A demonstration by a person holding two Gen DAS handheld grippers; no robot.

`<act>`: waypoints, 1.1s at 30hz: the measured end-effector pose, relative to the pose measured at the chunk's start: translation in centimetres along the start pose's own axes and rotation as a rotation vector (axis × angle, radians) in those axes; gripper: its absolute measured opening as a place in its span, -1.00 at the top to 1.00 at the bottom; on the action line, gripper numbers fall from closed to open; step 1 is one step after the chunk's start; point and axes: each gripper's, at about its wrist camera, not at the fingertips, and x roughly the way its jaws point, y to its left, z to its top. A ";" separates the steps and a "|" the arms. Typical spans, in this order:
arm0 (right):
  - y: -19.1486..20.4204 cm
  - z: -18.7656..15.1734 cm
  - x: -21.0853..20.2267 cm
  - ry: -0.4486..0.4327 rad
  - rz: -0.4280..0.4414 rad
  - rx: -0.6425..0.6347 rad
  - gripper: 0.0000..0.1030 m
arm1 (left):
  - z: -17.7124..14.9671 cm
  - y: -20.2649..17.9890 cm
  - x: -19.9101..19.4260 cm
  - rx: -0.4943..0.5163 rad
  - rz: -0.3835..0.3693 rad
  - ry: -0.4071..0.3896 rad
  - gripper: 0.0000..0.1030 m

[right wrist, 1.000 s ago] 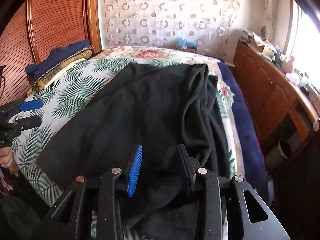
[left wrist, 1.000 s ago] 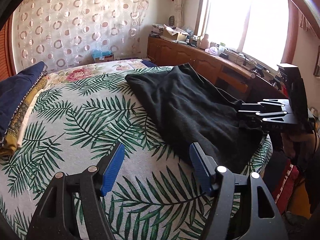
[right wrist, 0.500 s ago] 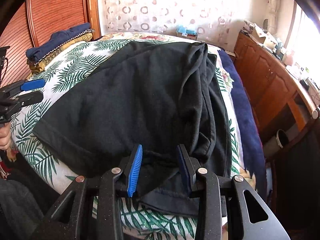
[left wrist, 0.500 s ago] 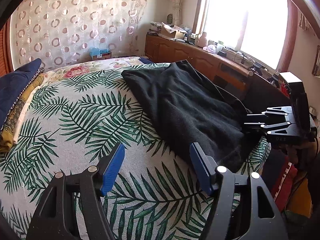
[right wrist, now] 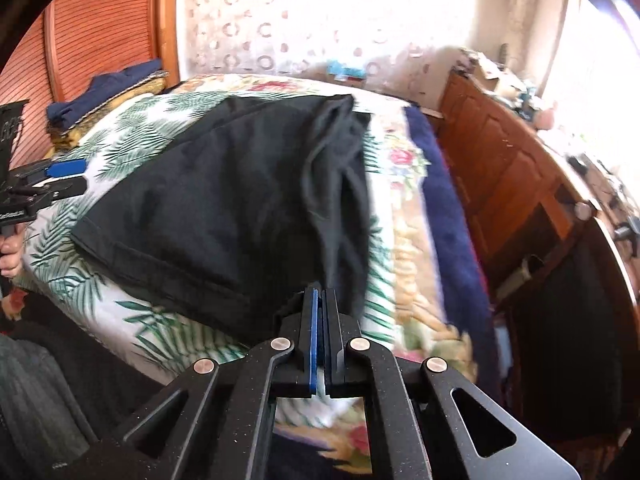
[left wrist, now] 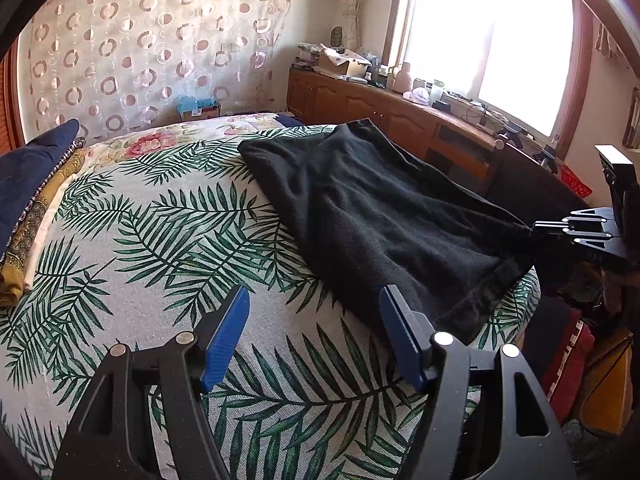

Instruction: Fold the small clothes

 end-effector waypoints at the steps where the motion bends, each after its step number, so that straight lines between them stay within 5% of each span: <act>1: -0.3 -0.2 -0.1 0.003 -0.003 0.008 0.97 | 0.1 -0.1 0.1 0.002 -0.001 0.000 -0.33; 8: -0.7 -0.2 0.6 0.000 -0.041 0.059 0.96 | 0.1 -0.5 0.3 0.011 -0.001 0.012 -0.33; 11: -1.1 0.3 0.8 -0.026 -0.041 0.095 0.51 | 0.3 -0.6 0.4 0.008 -0.004 0.011 -0.33; 15: -0.9 0.5 1.4 -0.072 -0.011 0.117 0.18 | 0.8 -1.0 0.9 0.011 -0.026 0.014 -0.33; 25: -1.6 -0.4 6.7 -0.004 0.047 0.134 0.15 | 0.5 -2.2 3.1 0.019 -0.076 0.088 -0.33; 33: -2.8 -0.6 7.0 -0.023 0.056 0.169 -0.03 | -0.1 -2.4 3.8 0.004 -0.082 0.128 -0.33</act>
